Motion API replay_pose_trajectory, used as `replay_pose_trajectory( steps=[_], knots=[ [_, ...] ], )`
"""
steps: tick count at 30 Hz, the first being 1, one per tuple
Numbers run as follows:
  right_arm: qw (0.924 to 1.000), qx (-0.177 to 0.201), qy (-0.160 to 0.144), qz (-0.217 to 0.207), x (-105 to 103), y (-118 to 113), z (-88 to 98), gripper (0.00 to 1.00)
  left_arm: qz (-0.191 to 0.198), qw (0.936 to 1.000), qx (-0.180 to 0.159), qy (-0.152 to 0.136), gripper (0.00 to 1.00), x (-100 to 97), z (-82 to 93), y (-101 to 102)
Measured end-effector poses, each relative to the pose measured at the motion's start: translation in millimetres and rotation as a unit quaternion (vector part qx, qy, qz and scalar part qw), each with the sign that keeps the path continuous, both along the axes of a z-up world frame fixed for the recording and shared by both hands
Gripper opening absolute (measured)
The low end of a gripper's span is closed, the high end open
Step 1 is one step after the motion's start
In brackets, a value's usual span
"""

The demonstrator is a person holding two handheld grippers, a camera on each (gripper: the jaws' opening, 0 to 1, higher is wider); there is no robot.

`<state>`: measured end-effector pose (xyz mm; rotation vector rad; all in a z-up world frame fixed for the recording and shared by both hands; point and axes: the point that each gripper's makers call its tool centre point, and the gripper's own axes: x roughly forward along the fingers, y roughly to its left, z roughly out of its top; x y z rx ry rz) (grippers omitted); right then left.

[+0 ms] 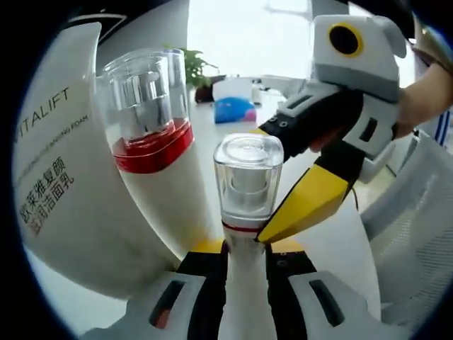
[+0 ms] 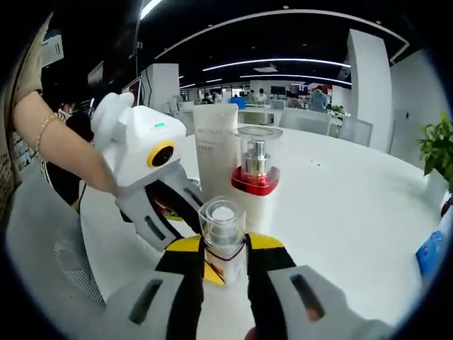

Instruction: Arrange the skincare products in the storage area until every visible bottle or jar stands upright without overlapping.

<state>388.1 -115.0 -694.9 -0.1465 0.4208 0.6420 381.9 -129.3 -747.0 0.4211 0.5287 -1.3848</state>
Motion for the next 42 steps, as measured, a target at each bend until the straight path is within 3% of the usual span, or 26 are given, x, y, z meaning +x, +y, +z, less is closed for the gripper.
replay_pose_trajectory(
  steps=[4,7,14,28,42],
  knots=[
    [1.0,-0.002,0.0,0.0,0,0,-0.1,0.22,0.004,1.0,0.005,0.004,0.2,-0.7,-0.6,1],
    [0.9997,0.025,0.0,-0.009,1,1,4.3,0.26,0.008,1.0,0.002,0.005,0.25,-3.3,3.1,2],
    [0.9999,0.009,0.003,-0.006,-2,1,5.4,0.31,0.014,0.9998,0.012,0.001,0.27,-8.8,5.1,11],
    [0.9995,0.002,0.029,-0.011,-30,3,4.5,0.46,0.071,0.9973,0.013,0.011,0.32,-25.0,17.2,57],
    [0.9988,0.018,0.044,-0.01,-57,6,11.7,0.59,0.161,0.9867,-0.001,0.024,0.53,-37.7,35.0,105]
  ],
)
